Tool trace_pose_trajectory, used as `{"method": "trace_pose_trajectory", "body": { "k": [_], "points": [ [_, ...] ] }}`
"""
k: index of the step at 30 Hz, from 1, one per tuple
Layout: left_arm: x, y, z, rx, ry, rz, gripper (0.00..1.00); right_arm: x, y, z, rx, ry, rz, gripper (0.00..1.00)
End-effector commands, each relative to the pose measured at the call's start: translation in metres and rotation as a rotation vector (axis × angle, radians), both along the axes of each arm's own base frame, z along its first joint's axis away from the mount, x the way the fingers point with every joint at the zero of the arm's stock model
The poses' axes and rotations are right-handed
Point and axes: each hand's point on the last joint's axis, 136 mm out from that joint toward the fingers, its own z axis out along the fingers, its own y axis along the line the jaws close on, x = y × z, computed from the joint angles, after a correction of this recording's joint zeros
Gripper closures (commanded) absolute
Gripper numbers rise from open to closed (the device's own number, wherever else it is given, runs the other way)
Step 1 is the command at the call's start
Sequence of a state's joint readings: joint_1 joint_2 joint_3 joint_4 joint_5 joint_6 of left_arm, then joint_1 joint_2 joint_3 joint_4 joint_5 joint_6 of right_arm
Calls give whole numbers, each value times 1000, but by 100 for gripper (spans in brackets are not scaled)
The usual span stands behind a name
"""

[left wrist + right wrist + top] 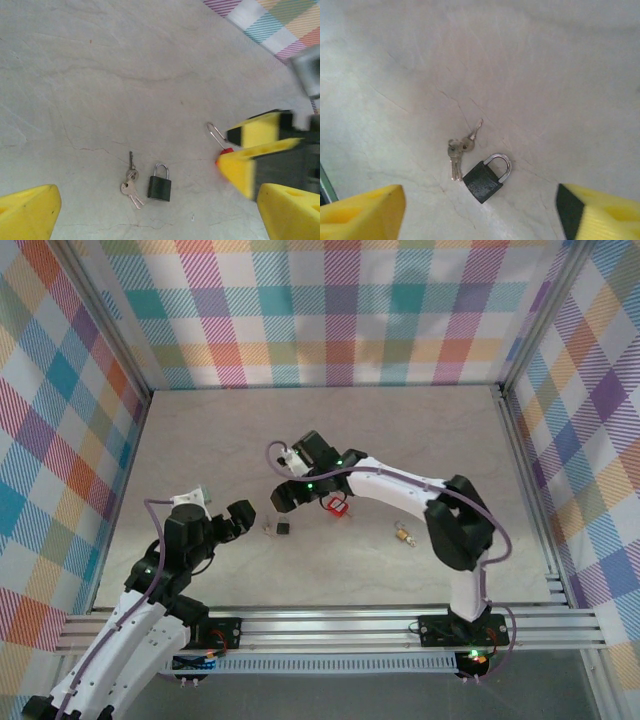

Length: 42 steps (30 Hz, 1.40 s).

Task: Lock with the key

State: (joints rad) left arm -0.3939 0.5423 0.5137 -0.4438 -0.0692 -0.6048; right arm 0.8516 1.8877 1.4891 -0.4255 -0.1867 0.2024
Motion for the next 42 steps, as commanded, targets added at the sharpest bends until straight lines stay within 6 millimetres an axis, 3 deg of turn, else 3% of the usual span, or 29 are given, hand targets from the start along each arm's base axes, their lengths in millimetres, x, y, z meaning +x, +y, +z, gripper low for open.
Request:
{"method": "trace_pose_trajectory", "body": {
  "k": [1, 6, 12, 16, 28, 42],
  "points": [
    [5, -1, 15, -31, -9, 14, 0, 2, -24, 16, -37, -83, -24, 14],
    [9, -5, 17, -61, 10, 22, 0, 0, -61, 12, -97, -118, -79, 1],
    [17, -3, 20, -40, 66, 60, 0, 1, -98, 5, -158, -166, -153, 1],
    [24, -3, 19, -13, 99, 70, 0, 7, -113, -13, -259, -189, -177, 1],
    [26, 0, 23, -9, 76, 86, 0, 16, -114, -52, -373, -157, -144, 0],
    [26, -3, 18, -17, 82, 75, 0, 25, -114, -84, -463, -130, -108, 15]
  ]
}}
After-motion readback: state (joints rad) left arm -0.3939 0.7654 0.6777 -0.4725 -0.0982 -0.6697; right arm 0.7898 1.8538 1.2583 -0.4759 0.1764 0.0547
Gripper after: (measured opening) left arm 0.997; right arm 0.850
